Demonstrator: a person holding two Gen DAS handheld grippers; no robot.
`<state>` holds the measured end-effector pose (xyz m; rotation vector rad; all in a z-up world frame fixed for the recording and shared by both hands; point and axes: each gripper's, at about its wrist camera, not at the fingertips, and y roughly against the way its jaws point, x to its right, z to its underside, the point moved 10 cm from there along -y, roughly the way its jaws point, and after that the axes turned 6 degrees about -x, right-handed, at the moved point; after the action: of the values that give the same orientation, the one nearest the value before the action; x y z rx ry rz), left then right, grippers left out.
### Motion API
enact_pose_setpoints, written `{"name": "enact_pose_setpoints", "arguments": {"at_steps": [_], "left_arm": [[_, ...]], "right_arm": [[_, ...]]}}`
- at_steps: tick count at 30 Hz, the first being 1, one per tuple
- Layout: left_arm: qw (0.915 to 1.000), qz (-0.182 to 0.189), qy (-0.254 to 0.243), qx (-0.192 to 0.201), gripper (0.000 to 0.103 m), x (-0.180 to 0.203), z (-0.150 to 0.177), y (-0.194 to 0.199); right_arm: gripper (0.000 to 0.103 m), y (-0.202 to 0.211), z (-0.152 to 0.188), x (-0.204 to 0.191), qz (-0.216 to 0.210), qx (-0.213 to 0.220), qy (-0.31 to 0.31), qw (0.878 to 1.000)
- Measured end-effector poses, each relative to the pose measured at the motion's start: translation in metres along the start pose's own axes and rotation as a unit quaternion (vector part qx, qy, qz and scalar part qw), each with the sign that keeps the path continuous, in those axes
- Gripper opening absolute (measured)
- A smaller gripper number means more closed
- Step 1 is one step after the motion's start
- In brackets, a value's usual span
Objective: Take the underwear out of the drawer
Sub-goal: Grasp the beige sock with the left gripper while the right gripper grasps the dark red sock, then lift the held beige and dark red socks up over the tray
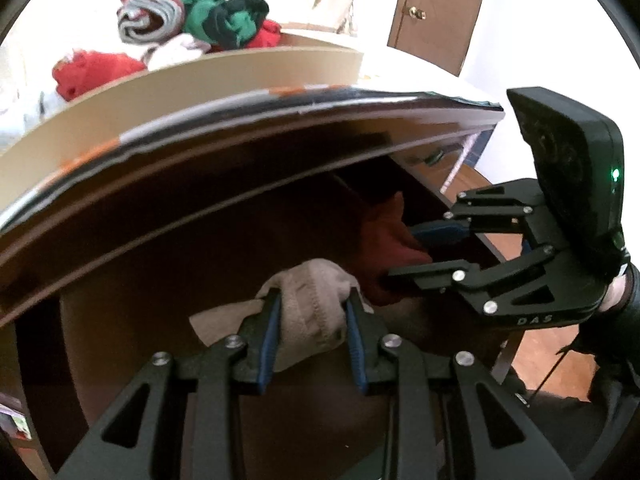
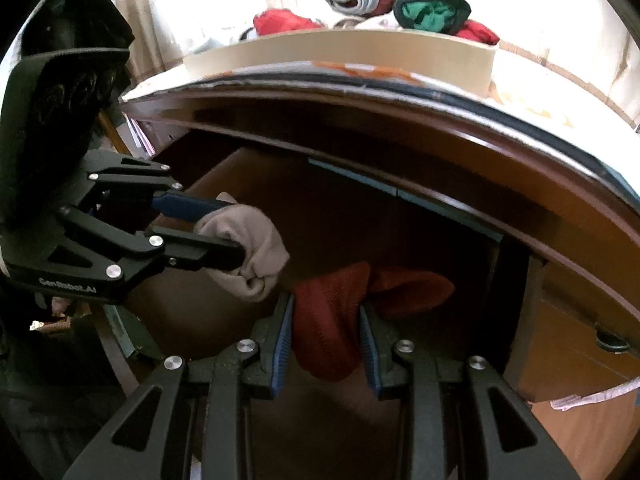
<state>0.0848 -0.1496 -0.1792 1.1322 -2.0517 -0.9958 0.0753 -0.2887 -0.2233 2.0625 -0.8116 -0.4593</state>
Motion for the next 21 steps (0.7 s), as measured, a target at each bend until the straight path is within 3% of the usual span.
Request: {"name": "enact_pose_setpoints", "arguments": {"at_steps": [13,21], "left_arm": [[0.9986,-0.036,-0.016,0.036,0.029,-0.006,-0.007,0.01],[0.9946,-0.065,-0.012,0.079,0.029,-0.018,-0.014,0.033]], "right_arm": [[0.033,0.034,-0.005,0.004,-0.005,0.069,0.015,0.997],[0.033,0.049,-0.015,-0.002,0.0,0.122,0.015,0.992]]}}
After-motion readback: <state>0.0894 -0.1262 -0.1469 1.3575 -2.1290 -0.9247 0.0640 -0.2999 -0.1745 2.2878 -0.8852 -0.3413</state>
